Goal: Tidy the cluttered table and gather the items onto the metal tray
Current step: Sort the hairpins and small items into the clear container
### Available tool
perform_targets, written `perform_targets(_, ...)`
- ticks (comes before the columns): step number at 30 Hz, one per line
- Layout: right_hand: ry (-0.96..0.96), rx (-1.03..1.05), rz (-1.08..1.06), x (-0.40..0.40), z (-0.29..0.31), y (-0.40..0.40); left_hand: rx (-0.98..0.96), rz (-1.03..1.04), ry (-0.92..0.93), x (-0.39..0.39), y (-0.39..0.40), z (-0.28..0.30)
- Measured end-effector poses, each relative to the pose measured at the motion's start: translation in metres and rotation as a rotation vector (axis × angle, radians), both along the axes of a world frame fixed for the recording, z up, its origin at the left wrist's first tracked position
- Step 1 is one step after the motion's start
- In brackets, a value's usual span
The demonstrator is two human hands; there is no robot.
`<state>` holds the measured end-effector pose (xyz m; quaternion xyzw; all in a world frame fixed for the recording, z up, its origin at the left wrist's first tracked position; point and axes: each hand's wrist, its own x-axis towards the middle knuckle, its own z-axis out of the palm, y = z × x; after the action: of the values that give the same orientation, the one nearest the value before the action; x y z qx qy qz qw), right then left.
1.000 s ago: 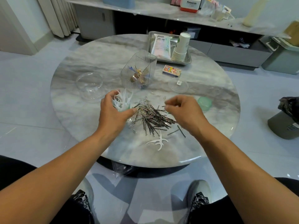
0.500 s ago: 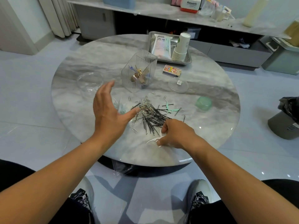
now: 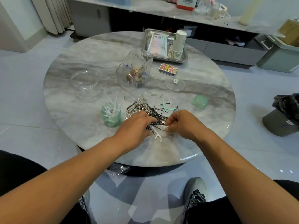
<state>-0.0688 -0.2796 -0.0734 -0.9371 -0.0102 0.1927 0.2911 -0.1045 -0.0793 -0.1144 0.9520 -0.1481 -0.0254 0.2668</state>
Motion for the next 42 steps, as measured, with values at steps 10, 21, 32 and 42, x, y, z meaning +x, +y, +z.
perform_targets(10,-0.397,-0.173,0.07,-0.026,-0.045,0.023,-0.02,0.139,0.114,0.013,-0.005,-0.003)
perform_targets(21,-0.121,-0.226,0.104,-0.019,-0.035,0.027,-0.036,0.109,0.084,0.014,-0.001,-0.007)
perform_targets(32,-0.23,-0.507,0.373,-0.02,-0.015,0.027,0.004,0.143,0.07,0.015,0.001,-0.008)
perform_targets(42,-0.345,-0.417,0.261,-0.012,-0.029,0.01,-0.002,0.177,0.07,0.016,0.001,-0.01)
